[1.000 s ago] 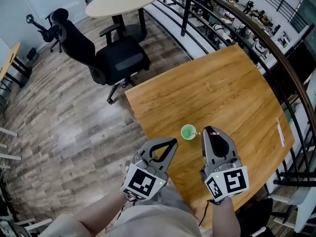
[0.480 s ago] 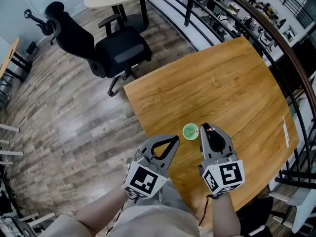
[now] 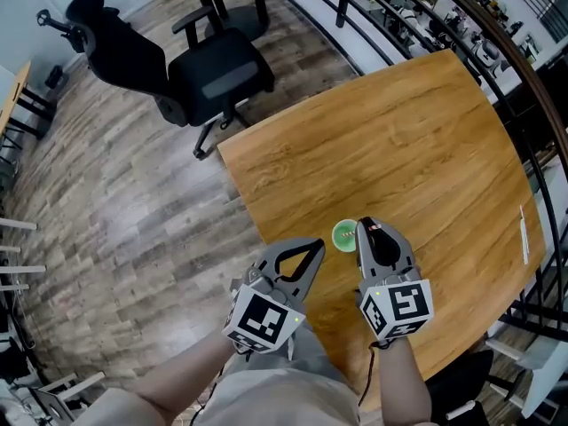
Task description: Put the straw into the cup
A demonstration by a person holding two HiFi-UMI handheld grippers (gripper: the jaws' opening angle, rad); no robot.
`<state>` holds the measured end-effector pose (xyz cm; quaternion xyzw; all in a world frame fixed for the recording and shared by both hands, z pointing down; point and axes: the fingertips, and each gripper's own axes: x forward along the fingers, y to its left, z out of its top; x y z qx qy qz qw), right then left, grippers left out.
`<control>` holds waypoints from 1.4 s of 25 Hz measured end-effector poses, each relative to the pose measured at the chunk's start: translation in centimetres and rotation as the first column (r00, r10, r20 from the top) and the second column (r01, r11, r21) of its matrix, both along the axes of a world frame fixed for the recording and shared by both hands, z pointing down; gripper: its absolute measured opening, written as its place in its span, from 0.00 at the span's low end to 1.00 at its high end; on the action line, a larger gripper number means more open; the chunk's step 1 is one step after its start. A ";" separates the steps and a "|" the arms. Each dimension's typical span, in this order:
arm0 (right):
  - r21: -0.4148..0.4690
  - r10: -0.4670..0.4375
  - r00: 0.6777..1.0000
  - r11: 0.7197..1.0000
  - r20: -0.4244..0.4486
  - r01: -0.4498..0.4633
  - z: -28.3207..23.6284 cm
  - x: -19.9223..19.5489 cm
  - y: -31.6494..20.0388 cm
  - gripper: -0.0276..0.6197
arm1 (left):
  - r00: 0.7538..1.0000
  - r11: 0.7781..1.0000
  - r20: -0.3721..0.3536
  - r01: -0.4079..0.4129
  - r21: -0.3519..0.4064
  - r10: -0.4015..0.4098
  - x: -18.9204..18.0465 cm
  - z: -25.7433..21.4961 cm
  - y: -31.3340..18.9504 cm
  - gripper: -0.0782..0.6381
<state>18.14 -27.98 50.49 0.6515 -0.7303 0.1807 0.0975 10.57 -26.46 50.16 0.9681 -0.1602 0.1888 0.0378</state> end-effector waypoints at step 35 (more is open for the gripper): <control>-0.136 -0.001 1.000 0.991 0.003 0.001 9.3 0.3 -1.5 0.10 | 0.998 0.997 0.064 0.021 -0.078 -0.016 0.0 6.0 -0.5 0.13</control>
